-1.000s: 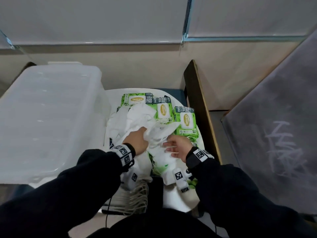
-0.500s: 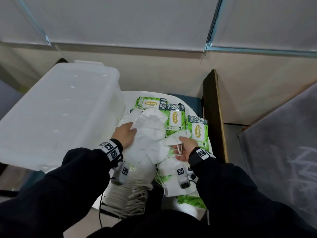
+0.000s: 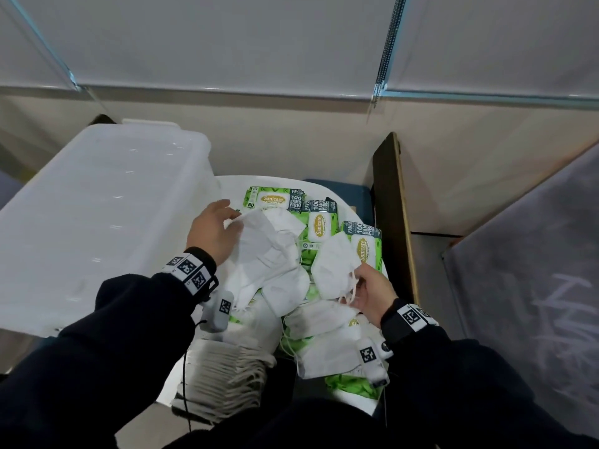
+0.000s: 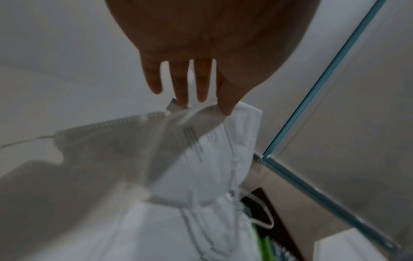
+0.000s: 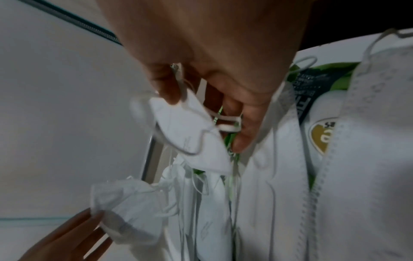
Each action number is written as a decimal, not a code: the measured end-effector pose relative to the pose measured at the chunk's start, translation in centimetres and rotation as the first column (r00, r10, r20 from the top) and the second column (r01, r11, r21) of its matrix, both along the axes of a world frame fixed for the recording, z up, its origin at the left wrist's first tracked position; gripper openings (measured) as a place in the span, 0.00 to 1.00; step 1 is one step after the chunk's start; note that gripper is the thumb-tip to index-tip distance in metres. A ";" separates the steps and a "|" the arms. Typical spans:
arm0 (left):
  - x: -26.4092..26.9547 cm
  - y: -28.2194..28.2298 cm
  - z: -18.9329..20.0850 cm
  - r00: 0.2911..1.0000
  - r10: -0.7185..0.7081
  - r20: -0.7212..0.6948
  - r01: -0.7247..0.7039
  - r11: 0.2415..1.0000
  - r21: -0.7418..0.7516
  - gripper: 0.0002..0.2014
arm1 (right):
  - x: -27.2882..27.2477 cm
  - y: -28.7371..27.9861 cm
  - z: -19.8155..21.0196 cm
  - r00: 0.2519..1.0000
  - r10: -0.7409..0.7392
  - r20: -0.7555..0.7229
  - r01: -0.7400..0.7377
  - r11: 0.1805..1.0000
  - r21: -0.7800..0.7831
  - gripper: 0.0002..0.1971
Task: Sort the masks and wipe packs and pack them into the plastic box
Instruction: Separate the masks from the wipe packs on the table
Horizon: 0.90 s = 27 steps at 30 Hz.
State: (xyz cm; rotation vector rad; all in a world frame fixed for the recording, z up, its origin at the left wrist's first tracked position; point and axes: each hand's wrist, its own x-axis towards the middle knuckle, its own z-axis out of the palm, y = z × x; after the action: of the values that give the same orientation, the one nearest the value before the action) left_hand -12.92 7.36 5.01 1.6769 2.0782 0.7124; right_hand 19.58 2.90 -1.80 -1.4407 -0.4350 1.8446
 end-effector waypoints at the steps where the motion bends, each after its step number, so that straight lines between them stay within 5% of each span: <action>1: 0.2 0.0 0.6 1.000 -0.021 0.015 0.020 0.998 0.067 0.08 | 0.3 0.0 0.0 0.996 -0.036 -0.081 0.035 0.999 -0.018 0.18; 6: 2.5 -0.9 3.6 0.988 0.002 0.155 -0.022 0.991 0.129 0.06 | 0.4 0.2 1.0 0.994 -0.007 -0.105 0.004 1.000 -0.023 0.11; 9: 4.2 -1.3 3.8 0.954 -0.067 0.291 0.094 0.992 -0.078 0.03 | -1.1 0.2 1.7 0.983 0.167 0.073 -0.169 0.985 0.026 0.13; 12: 5.8 -2.4 2.0 0.887 -0.054 0.458 0.226 0.917 -0.329 0.01 | -2.8 -0.1 2.5 0.954 0.213 0.209 -0.216 0.976 -0.008 0.13; 18: 6.9 -4.5 -1.2 0.555 0.272 0.786 0.241 0.852 -0.464 0.04 | -3.2 -0.4 2.7 0.998 -0.005 -0.061 0.004 1.000 -0.017 0.10; 24: 7.3 -4.9 -2.2 0.504 0.280 0.817 0.173 0.894 -0.413 0.07 | -4.2 -1.9 4.6 0.946 0.103 -0.309 -0.063 0.988 0.138 0.14; 27: 7.2 -5.3 -2.2 0.260 0.380 0.888 0.220 0.872 -0.438 0.04 | -4.9 -2.7 5.2 0.939 0.131 -0.318 -0.079 0.982 0.172 0.16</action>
State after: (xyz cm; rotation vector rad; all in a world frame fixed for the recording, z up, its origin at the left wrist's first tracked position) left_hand -5.76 2.04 2.78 0.4644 1.1868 0.8374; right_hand 14.65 0.23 3.42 -0.9967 -0.4840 2.0409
